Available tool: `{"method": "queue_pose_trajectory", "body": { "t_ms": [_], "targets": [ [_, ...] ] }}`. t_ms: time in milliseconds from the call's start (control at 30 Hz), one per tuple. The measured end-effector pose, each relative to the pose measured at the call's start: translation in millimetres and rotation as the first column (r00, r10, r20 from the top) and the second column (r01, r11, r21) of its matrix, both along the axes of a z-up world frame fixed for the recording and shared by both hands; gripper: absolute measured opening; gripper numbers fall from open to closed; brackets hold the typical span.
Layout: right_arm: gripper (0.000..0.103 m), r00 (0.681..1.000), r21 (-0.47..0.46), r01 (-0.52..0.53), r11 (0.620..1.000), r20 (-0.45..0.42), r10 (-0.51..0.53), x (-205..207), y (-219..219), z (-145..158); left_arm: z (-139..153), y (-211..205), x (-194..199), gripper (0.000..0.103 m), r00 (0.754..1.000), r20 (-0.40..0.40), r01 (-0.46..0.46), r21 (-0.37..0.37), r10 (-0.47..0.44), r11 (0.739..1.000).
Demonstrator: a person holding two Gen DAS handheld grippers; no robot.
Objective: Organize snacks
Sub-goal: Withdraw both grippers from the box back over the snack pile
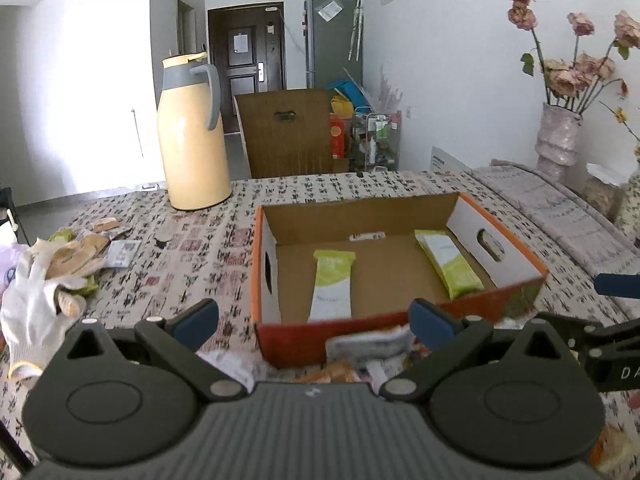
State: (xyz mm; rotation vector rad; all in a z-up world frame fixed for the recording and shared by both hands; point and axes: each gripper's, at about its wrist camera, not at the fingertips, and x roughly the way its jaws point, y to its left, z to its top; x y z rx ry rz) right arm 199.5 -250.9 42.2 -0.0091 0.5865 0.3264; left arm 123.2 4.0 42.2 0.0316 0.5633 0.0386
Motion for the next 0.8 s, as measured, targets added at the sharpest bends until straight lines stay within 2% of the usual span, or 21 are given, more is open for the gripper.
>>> {"method": "queue_pose_trajectory", "body": {
  "t_ms": [400, 600, 700, 800],
  "targets": [
    [0.103, 0.998, -0.008, 0.035, 0.999, -0.053, -0.035, -51, -8, -36, -20, 11, -43, 0.103, 0.999, -0.016, 0.03, -0.017, -0.03, 0.999],
    [0.103, 0.995, -0.068, 0.06, 0.996, -0.08, -0.065, -60, -4, -58, -31, 16, -49, 0.103, 0.999, -0.036, 0.029, -0.029, -0.03, 0.999],
    [0.1, 0.992, -0.106, 0.075, 0.992, -0.097, -0.085, -59, 0, -69, -39, 17, -50, 0.103, 0.998, -0.058, 0.027, -0.036, -0.03, 0.999],
    [0.09, 0.987, -0.144, 0.092, 0.985, -0.117, -0.11, -54, 5, -79, -44, 19, -50, 0.103, 0.997, -0.072, 0.021, -0.045, -0.024, 0.999]
  ]
}}
